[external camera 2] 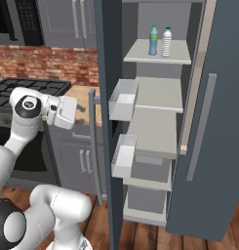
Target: Take the bottled waters from the counter and place them in the freezer to freeze. Close the freezer door after placing the bottles.
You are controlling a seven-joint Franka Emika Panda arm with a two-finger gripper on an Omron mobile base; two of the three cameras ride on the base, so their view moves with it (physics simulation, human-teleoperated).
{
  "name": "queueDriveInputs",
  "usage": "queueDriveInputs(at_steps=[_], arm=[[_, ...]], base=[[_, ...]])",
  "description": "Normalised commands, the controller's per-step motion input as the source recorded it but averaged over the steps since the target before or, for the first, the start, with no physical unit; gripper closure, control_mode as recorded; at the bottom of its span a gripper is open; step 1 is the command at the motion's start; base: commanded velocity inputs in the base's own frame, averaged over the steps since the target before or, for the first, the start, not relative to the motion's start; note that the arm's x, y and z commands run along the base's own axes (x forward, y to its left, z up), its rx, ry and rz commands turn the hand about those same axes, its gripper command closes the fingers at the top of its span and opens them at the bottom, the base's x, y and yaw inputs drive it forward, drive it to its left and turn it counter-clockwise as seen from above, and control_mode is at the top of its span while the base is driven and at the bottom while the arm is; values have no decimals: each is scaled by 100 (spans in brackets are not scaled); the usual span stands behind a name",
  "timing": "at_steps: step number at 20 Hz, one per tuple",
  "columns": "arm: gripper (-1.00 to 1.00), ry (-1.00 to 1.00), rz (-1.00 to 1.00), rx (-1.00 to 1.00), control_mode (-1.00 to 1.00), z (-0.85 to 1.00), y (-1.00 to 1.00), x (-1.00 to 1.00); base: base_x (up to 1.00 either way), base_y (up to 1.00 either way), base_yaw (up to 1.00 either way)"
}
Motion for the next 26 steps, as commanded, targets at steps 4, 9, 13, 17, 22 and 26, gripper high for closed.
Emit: queueDriveInputs(at_steps=[4,9,13,17,22,26], arm=[[-100,7,-6,-9,-100,-1,0,27],[-100,12,-5,-9,-100,-2,-20,30],[-100,10,-4,-6,-100,0,-18,28],[-100,8,-3,-5,-100,0,-21,11],[-100,5,0,0,-100,0,-50,5],[-100,0,0,7,-100,0,-61,0]], base=[[0,0,0],[0,0,0],[0,0,0],[0,0,0],[0,0,0],[0,0,0]])
